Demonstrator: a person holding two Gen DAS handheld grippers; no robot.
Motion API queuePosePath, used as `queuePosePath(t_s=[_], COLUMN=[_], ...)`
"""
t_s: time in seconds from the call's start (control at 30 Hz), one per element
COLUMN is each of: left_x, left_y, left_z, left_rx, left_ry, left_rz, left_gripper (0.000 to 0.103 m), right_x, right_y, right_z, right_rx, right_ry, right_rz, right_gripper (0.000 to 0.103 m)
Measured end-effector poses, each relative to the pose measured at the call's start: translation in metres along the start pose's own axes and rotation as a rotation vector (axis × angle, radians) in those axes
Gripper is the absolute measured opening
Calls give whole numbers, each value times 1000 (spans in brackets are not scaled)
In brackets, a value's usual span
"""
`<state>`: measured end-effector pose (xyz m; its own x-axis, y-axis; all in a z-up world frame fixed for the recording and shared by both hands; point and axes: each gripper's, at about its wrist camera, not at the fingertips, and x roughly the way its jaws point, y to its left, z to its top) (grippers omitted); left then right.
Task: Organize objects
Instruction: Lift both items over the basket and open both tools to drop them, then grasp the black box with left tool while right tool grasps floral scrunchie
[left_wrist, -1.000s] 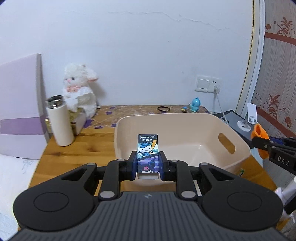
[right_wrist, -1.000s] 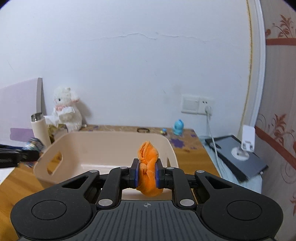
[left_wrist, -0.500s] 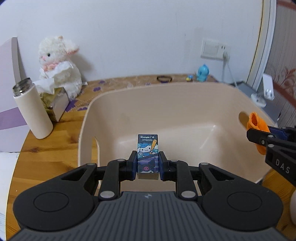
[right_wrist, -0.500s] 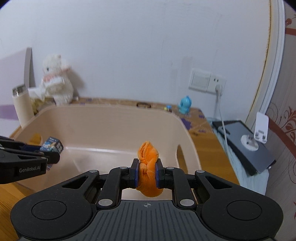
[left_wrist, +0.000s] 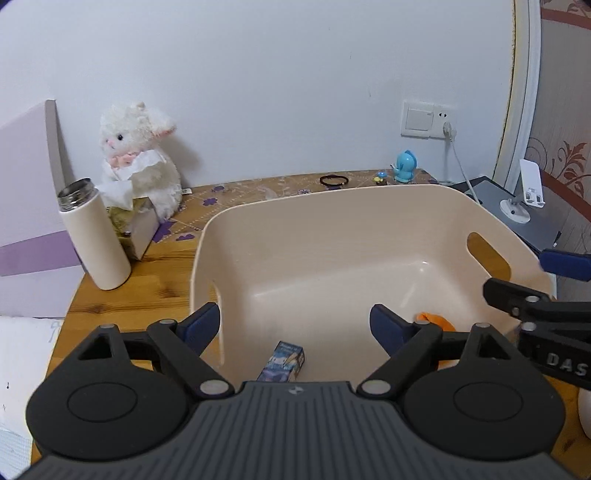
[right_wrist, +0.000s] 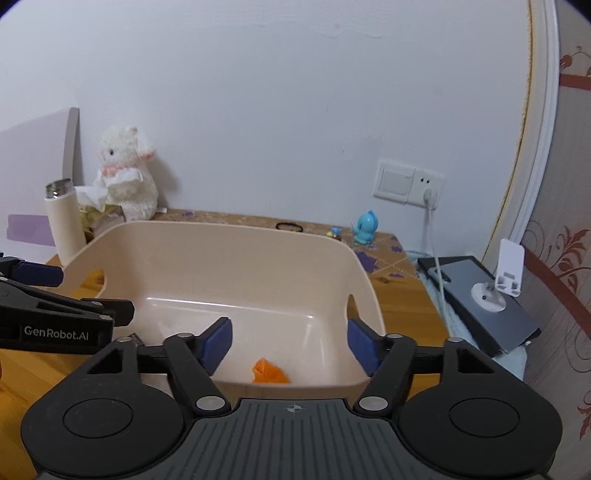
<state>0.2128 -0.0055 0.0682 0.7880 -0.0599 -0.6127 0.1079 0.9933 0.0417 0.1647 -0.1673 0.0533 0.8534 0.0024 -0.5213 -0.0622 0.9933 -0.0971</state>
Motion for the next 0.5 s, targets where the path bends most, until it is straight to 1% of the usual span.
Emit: queuePosePath(t_s=[0.1, 0.2, 0.27, 0.3, 0.5], left_x=[-16, -32, -39, -42, -51], left_y=[2, 2, 3, 3, 6], left_z=[-6, -15, -22, -26, -53], left_rx=[-2, -1, -5, -7, -3], left_ry=[-9, -16, -12, -9, 28], left_rz=[-7, -18, -30, -36, -73], left_gripper=[89, 90, 91, 93, 93], right_x=[-16, -27, -32, -34, -33], right_y=[0, 2, 3, 3, 6], right_z=[-6, -15, -23, -27, -51], right_rx=[1, -1, -7, -12, -49], right_ry=[-7, -5, 2, 6, 58], right_rz=[4, 10, 13, 16, 18], right_gripper=[79, 85, 86, 86, 88])
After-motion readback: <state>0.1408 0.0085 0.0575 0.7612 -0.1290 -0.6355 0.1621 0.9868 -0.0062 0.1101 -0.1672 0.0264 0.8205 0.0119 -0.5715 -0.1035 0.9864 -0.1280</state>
